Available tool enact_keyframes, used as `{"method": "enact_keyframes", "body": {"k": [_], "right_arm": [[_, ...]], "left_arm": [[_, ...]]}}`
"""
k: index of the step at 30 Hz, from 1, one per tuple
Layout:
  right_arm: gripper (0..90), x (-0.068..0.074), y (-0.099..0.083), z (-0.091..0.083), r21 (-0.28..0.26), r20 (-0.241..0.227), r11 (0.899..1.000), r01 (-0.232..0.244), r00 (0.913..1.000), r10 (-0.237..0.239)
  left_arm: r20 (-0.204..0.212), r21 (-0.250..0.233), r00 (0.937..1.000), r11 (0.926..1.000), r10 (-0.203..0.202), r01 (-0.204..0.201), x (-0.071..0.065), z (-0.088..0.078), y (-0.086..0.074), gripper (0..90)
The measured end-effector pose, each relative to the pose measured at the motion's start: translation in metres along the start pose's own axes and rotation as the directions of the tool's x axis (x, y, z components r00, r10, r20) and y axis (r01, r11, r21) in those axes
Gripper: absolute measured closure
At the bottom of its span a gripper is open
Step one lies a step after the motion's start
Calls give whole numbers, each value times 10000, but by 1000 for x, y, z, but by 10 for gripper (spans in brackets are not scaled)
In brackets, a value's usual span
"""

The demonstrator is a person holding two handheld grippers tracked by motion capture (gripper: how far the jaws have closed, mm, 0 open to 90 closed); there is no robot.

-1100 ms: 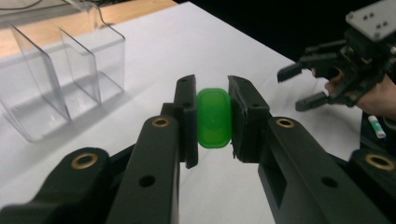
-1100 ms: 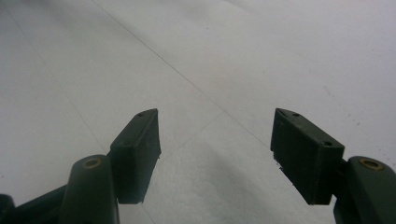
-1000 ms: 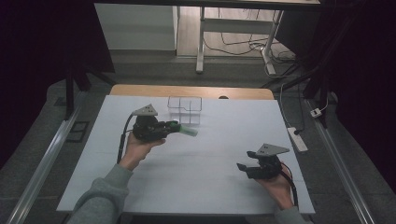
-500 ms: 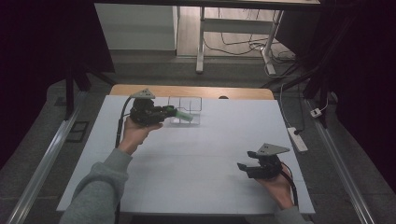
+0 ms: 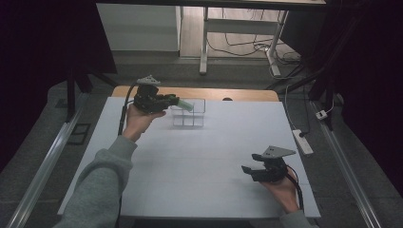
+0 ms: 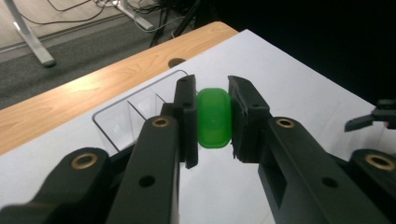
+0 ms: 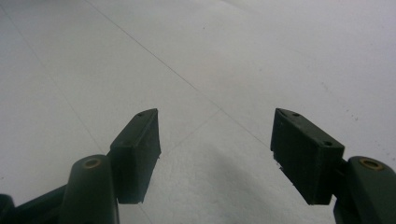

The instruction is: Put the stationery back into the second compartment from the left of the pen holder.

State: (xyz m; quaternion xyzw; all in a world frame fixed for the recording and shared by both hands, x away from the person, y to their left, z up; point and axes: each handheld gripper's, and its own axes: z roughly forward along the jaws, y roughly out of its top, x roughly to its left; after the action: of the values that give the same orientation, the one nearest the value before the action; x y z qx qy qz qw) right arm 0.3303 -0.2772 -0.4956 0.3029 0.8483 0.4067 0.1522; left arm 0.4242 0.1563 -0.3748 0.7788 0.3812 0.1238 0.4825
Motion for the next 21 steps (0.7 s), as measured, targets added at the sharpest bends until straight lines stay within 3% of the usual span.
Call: {"method": "enact_keyframes", "body": {"k": [15, 21], "right_arm": [[321, 0, -1, 2, 95, -7, 10000, 24, 10000, -24], [321, 1, -1, 3, 129, -29, 9999, 18, 10000, -18]], "left_arm": [[-711, 419, 9971, 9987, -254, 285, 23, 14, 17, 739], [-959, 622, 9945, 9969, -417, 478, 27, 30, 16, 739]]}}
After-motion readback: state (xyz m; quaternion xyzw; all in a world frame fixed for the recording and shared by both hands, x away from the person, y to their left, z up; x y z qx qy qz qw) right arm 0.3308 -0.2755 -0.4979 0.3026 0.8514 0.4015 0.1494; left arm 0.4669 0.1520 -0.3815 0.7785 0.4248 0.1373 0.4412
